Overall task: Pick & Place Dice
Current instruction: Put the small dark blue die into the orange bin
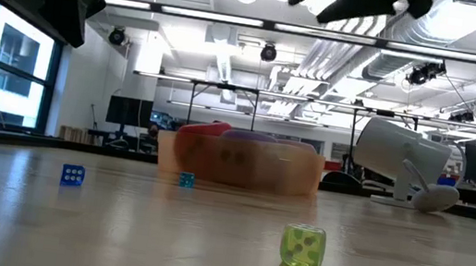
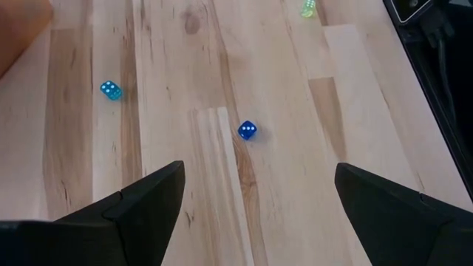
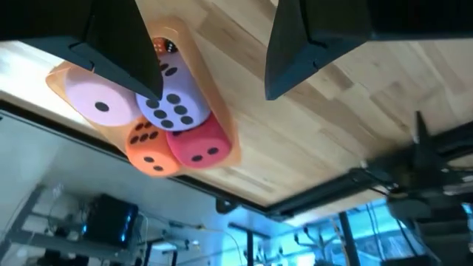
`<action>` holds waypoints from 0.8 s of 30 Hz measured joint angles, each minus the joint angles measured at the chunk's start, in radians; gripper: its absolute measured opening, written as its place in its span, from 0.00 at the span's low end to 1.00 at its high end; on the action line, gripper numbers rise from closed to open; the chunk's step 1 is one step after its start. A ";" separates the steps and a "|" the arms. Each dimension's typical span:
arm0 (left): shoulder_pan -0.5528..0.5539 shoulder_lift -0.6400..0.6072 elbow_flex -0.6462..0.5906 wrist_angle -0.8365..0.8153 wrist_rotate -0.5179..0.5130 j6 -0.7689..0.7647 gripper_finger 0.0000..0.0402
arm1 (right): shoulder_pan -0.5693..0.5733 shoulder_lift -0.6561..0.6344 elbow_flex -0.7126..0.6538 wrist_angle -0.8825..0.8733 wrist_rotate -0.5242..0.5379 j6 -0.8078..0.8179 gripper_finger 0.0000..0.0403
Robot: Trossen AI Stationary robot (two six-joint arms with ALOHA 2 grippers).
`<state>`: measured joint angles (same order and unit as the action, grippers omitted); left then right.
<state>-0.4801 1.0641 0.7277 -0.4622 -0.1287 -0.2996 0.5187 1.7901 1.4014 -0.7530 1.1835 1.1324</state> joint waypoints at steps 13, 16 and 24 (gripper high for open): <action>0.000 0.000 0.000 0.007 0.001 0.021 0.85 | 0.005 0.001 0.000 0.024 -0.054 -0.003 0.56; 0.000 0.000 0.000 0.007 0.001 0.021 0.85 | 0.016 0.002 0.000 0.025 -0.010 -0.003 0.56; 0.000 0.000 0.000 0.007 0.001 0.019 0.85 | 0.099 0.002 0.000 0.071 0.198 0.025 0.56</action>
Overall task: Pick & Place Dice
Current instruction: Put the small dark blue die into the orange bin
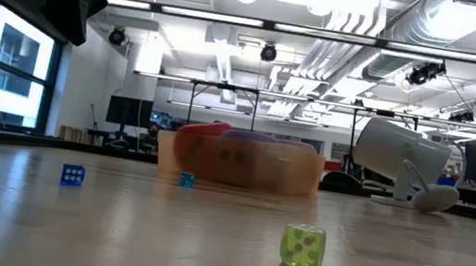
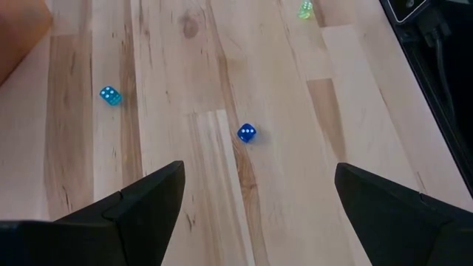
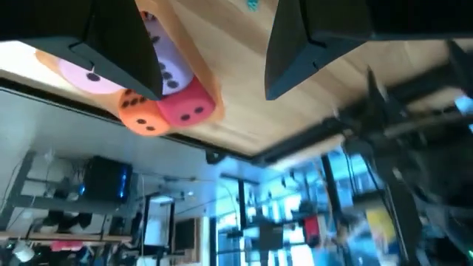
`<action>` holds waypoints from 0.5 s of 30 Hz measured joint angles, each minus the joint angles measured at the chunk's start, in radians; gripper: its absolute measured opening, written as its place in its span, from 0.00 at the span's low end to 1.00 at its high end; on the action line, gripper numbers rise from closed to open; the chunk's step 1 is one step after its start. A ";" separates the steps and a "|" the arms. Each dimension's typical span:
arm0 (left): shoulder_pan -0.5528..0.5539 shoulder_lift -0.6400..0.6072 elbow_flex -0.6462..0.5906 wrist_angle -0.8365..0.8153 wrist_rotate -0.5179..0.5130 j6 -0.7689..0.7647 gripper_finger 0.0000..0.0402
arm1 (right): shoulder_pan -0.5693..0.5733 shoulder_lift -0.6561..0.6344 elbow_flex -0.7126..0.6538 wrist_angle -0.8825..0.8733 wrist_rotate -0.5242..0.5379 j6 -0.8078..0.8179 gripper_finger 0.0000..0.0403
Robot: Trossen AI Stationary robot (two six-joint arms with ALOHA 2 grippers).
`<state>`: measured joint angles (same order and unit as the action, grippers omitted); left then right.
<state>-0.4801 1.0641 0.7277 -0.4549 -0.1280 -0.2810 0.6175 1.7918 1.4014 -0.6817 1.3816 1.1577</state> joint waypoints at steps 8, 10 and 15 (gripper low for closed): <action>0.000 0.000 0.000 0.043 0.002 -0.004 0.85 | -0.025 0.001 0.000 0.188 -0.108 -0.087 0.56; 0.000 0.000 0.000 0.046 -0.001 -0.004 0.85 | -0.043 0.001 0.000 0.247 -0.111 -0.146 0.56; 0.000 0.000 0.000 0.045 -0.057 -0.004 0.85 | -0.091 0.001 0.000 0.283 -0.291 -0.240 0.56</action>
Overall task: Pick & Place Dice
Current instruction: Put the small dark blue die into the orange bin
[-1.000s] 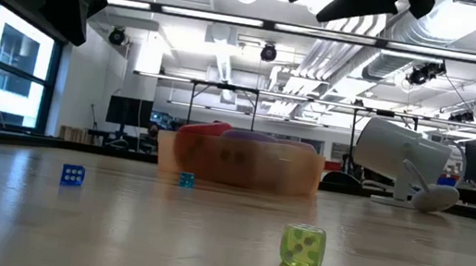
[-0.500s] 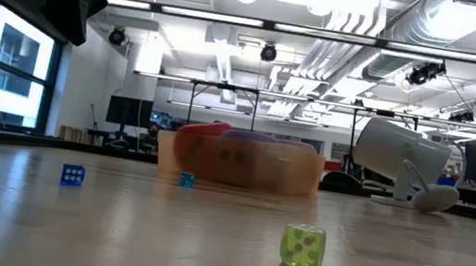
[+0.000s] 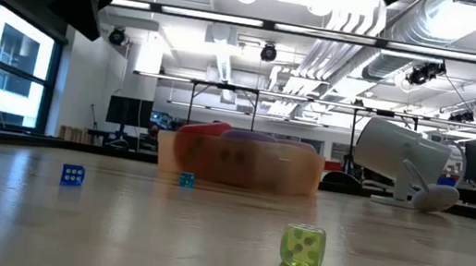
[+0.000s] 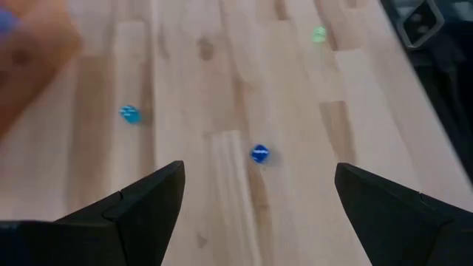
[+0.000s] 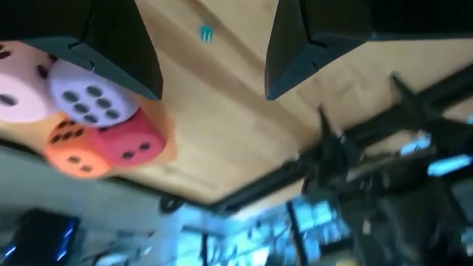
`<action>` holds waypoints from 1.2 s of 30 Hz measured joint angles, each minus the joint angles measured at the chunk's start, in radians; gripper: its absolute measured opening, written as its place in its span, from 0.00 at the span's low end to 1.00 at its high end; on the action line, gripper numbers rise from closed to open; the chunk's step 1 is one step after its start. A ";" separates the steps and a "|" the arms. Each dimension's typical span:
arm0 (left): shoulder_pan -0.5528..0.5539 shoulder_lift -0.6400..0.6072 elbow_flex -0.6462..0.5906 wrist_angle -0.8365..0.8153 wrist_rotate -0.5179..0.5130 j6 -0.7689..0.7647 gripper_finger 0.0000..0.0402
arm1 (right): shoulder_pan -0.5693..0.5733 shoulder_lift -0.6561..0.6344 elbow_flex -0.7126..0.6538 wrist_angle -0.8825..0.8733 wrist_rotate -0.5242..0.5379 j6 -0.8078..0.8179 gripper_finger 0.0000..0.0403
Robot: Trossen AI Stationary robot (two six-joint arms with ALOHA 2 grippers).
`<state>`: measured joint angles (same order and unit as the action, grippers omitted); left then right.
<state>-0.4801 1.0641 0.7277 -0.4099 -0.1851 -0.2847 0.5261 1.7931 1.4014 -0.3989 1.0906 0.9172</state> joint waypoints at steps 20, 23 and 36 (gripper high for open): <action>-0.070 0.065 0.000 -0.034 0.115 -0.113 0.85 | 0.082 0.000 0.000 -0.013 0.139 -0.051 0.56; -0.138 0.104 0.000 -0.050 0.108 -0.113 0.85 | 0.092 0.000 0.000 -0.012 0.140 -0.051 0.56; -0.238 0.380 0.000 0.174 -0.181 -0.075 0.84 | 0.097 0.000 0.000 0.001 0.048 0.003 0.56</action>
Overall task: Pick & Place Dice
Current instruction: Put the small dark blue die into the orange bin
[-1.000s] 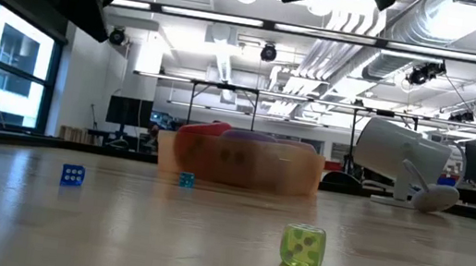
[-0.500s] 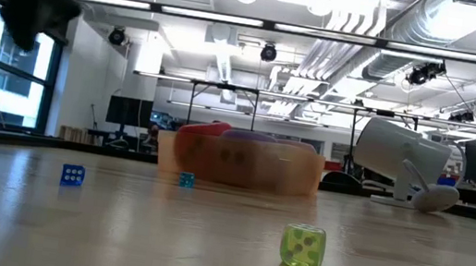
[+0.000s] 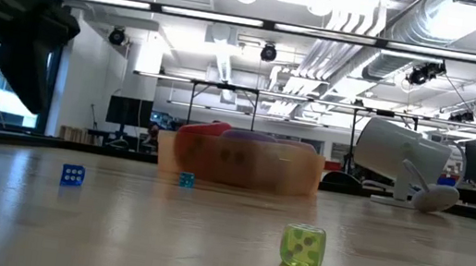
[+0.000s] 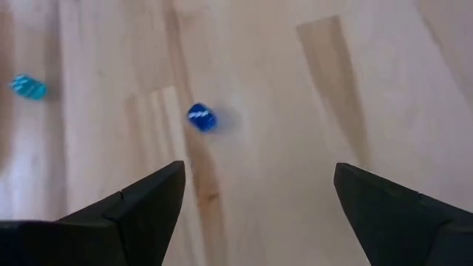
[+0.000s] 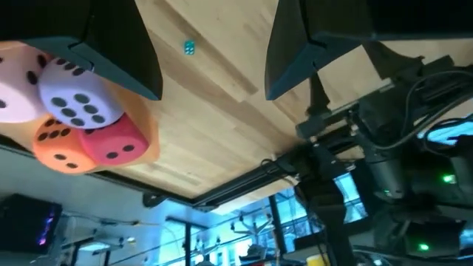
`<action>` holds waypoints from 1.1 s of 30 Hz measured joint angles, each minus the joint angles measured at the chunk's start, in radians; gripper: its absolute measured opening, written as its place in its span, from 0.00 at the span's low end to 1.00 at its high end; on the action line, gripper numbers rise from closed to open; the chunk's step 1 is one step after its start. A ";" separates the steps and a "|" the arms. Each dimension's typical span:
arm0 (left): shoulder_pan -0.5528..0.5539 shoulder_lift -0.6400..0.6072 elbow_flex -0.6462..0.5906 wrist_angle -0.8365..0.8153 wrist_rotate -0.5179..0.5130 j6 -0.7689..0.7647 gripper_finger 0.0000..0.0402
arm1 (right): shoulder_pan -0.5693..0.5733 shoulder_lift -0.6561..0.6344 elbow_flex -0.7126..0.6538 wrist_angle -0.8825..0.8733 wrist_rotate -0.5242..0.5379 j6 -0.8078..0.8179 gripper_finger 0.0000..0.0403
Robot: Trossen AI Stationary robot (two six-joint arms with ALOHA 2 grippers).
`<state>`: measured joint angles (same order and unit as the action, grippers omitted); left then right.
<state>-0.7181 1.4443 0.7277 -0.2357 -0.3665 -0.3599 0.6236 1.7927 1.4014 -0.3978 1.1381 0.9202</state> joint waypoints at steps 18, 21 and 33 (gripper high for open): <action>0.029 0.118 -0.001 0.130 -0.145 -0.038 0.76 | 0.148 0.000 0.000 0.104 -0.042 0.003 0.56; 0.030 0.176 -0.001 0.203 -0.145 -0.039 0.76 | 0.173 0.012 0.000 0.122 -0.035 0.001 0.56; 0.066 0.315 0.002 0.282 -0.168 -0.163 0.76 | 0.206 0.064 -0.002 0.185 -0.066 -0.003 0.56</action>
<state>-0.6523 1.7589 0.7300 0.0462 -0.5345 -0.5234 0.8295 1.8565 1.3998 -0.2124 1.0721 0.9172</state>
